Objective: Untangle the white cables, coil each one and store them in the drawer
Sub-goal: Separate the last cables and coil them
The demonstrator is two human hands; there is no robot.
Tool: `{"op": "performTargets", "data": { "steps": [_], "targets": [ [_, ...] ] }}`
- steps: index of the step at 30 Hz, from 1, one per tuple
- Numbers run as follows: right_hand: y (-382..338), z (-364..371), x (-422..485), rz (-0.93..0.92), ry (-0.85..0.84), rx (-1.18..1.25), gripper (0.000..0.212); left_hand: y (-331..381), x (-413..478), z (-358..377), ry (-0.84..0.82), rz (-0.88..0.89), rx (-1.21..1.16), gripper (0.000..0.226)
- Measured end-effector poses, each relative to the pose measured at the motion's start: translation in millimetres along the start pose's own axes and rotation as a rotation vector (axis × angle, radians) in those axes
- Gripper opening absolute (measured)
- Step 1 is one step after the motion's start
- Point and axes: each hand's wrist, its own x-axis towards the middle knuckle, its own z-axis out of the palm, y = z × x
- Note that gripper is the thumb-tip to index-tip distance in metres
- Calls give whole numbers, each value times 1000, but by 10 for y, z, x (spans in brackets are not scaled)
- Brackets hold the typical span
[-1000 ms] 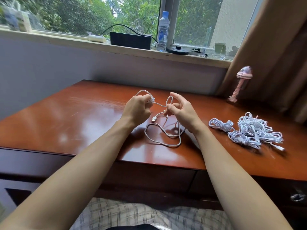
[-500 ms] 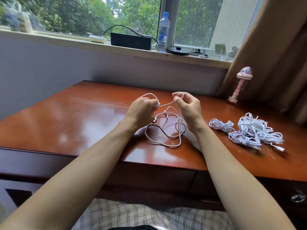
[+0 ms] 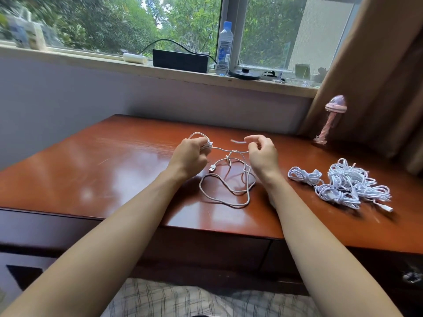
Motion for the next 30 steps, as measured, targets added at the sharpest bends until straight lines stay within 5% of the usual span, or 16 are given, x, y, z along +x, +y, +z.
{"op": "performTargets", "data": {
  "steps": [4, 10, 12, 18, 23, 30],
  "targets": [
    [84, 55, -26, -70, -96, -323, 23, -10, 3, -10, -23, 0, -115, 26],
    [-109, 80, -109, -759, -9, -434, 24, 33, -4, 36, -57, 13, -104, 16],
    [-177, 139, -146, -843, -81, -377, 34, 40, -7, 37, -45, 22, -115, 14],
    [-137, 176, -234, -519, -369, -225, 56, 71, -9, 35, -43, 60, -212, 22],
    [-148, 143, -228, -551, -388, -240, 66, 54, -19, 46, -113, 80, -271, 10],
    [-108, 94, -189, -567, -401, -213, 45, 30, -19, 26, -186, 81, -355, 16]
  ]
}}
